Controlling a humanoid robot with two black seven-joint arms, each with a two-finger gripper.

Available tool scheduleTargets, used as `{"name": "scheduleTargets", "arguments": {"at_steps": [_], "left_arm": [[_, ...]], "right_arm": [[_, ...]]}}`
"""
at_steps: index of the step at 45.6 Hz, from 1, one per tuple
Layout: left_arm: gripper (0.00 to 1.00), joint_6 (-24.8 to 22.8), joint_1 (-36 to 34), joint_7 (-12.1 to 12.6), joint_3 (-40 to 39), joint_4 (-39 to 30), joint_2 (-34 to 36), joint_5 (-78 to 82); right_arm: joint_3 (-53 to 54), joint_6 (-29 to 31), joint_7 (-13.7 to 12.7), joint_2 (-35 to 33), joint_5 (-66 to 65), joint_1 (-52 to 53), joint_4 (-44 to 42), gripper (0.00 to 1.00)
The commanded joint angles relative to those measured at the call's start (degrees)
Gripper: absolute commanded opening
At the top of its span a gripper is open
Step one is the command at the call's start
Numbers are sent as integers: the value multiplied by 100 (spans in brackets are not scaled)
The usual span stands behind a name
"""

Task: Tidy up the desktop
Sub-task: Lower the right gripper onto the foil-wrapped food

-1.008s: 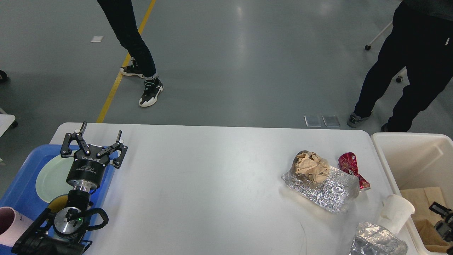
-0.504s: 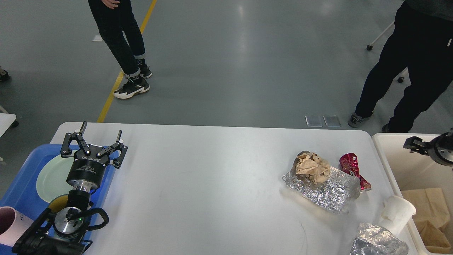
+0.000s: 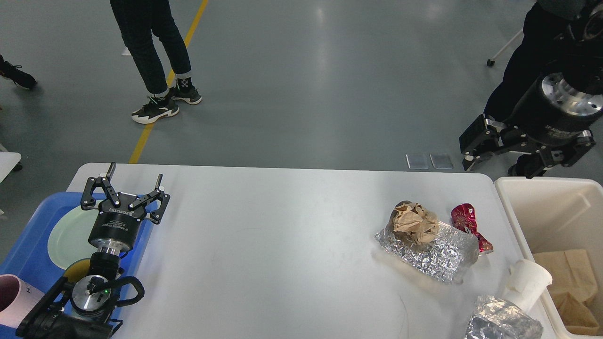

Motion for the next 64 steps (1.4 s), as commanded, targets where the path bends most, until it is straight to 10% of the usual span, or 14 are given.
{"name": "scheduleTargets", "arguments": {"at_steps": [1, 40, 59, 64], "left_arm": [[97, 1, -1, 0, 0, 0, 5, 0], [97, -8, -1, 0, 0, 0, -4, 0], [97, -8, -1, 0, 0, 0, -4, 0], [97, -8, -1, 0, 0, 0, -4, 8]], "right_arm": [[-6, 30, -5, -143, 9, 673, 656, 100], [-261, -146, -5, -143, 61, 508, 1237, 100], [284, -2624, -5, 15, 745, -2462, 517, 100], [319, -2730, -5, 6, 2396, -3218, -177, 85]]}}
